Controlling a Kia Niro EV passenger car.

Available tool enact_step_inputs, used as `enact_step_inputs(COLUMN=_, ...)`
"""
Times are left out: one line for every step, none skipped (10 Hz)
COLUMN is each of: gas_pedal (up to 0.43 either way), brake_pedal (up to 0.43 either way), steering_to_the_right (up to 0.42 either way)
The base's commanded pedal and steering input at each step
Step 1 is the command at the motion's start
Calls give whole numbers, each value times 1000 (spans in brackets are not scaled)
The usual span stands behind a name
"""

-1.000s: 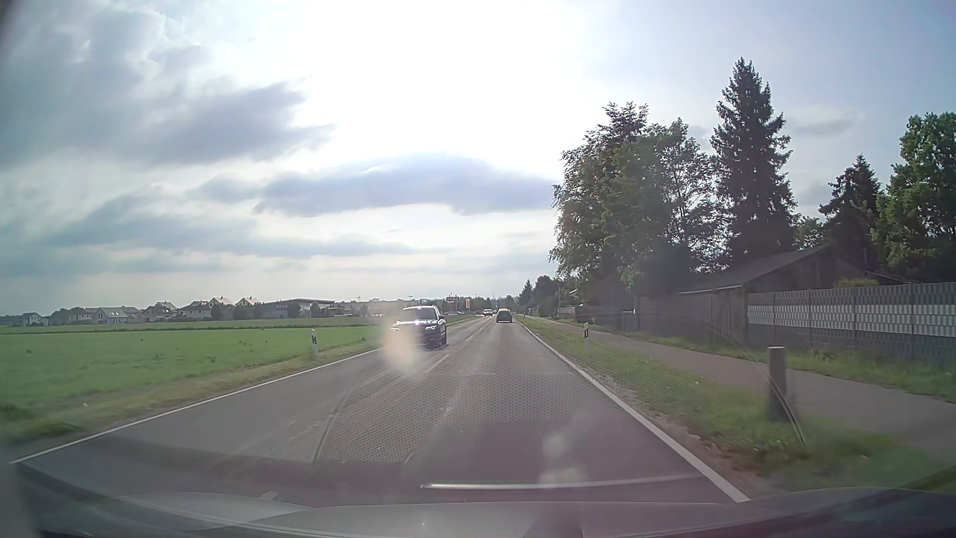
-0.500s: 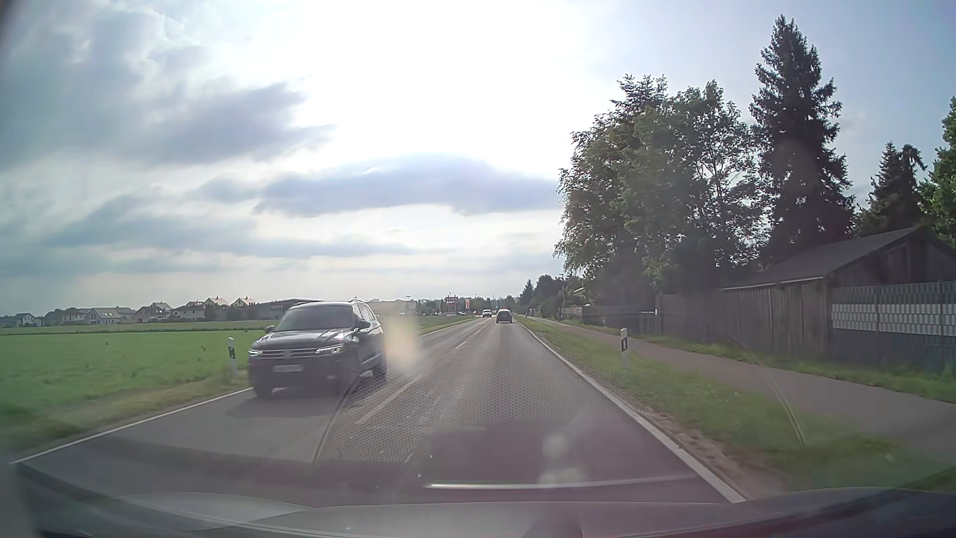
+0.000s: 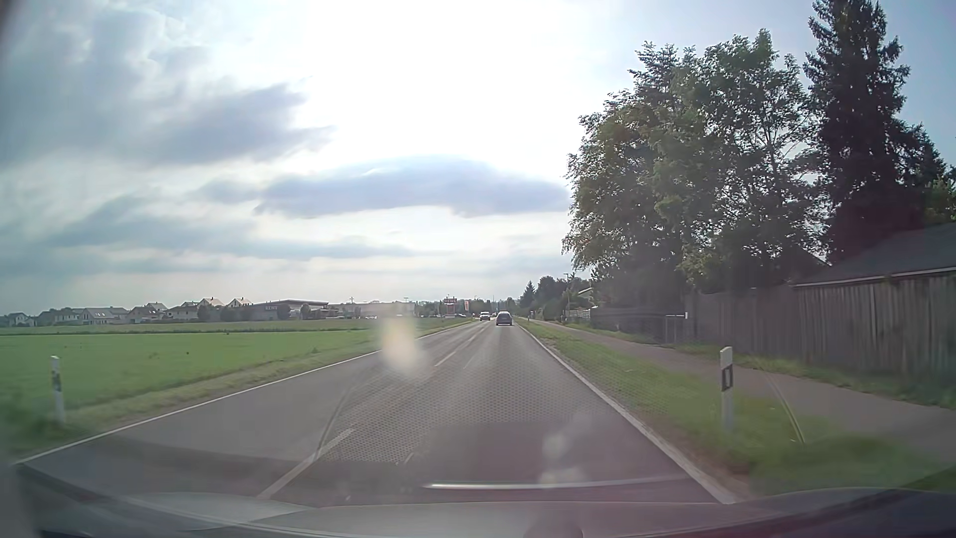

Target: Follow the waypoints while adhering to traffic rules and regulations

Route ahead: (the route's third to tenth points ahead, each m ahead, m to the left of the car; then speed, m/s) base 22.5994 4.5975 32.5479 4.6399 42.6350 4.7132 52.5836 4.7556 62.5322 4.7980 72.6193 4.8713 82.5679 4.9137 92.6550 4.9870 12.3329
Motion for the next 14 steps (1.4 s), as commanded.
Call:
enact_step_inputs(gas_pedal=169, brake_pedal=0, steering_to_the_right=0)
enact_step_inputs(gas_pedal=169, brake_pedal=0, steering_to_the_right=-1)
enact_step_inputs(gas_pedal=169, brake_pedal=0, steering_to_the_right=0)
enact_step_inputs(gas_pedal=169, brake_pedal=0, steering_to_the_right=0)
enact_step_inputs(gas_pedal=169, brake_pedal=0, steering_to_the_right=0)
enact_step_inputs(gas_pedal=169, brake_pedal=0, steering_to_the_right=0)
enact_step_inputs(gas_pedal=169, brake_pedal=0, steering_to_the_right=0)
enact_step_inputs(gas_pedal=169, brake_pedal=0, steering_to_the_right=0)
enact_step_inputs(gas_pedal=169, brake_pedal=0, steering_to_the_right=0)
enact_step_inputs(gas_pedal=169, brake_pedal=0, steering_to_the_right=0)
enact_step_inputs(gas_pedal=169, brake_pedal=0, steering_to_the_right=0)
enact_step_inputs(gas_pedal=169, brake_pedal=0, steering_to_the_right=0)
enact_step_inputs(gas_pedal=169, brake_pedal=0, steering_to_the_right=0)
enact_step_inputs(gas_pedal=169, brake_pedal=0, steering_to_the_right=0)
